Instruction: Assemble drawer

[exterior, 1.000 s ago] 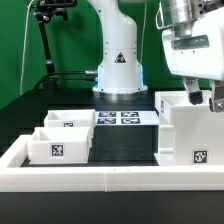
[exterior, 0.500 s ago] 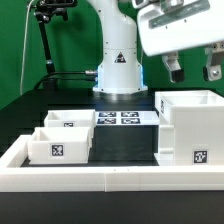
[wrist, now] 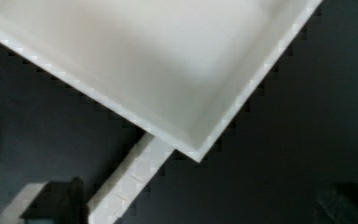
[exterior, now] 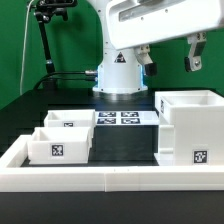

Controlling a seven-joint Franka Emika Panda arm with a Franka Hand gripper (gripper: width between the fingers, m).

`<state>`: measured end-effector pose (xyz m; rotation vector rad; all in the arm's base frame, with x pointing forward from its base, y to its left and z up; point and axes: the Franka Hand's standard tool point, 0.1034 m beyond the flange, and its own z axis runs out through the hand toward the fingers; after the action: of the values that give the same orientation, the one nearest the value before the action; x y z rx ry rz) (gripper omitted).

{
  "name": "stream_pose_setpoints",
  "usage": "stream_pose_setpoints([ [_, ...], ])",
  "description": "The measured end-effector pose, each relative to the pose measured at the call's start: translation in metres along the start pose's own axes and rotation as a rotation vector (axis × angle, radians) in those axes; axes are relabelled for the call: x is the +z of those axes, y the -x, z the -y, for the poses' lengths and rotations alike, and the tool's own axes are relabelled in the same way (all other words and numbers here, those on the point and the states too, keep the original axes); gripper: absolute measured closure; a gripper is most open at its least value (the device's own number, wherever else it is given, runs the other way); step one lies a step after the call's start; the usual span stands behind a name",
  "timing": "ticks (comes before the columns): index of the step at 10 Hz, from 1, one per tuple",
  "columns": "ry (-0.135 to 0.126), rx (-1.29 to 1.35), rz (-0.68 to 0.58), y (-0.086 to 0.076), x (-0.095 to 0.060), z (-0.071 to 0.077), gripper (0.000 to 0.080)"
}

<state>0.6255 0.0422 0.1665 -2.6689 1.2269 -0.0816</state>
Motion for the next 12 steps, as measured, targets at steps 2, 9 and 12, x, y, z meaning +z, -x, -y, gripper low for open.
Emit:
stream_pose_setpoints([
  [2, 0.003, -0.006, 0.000, 0.000, 0.001, -0.001, 0.0151],
  [9, 0.105, -0.647, 0.002, -0.042, 0.012, -0.065, 0.0151],
  [12, 0.107, -0.653, 0.005, -0.042, 0.015, -0.067, 0.0151],
])
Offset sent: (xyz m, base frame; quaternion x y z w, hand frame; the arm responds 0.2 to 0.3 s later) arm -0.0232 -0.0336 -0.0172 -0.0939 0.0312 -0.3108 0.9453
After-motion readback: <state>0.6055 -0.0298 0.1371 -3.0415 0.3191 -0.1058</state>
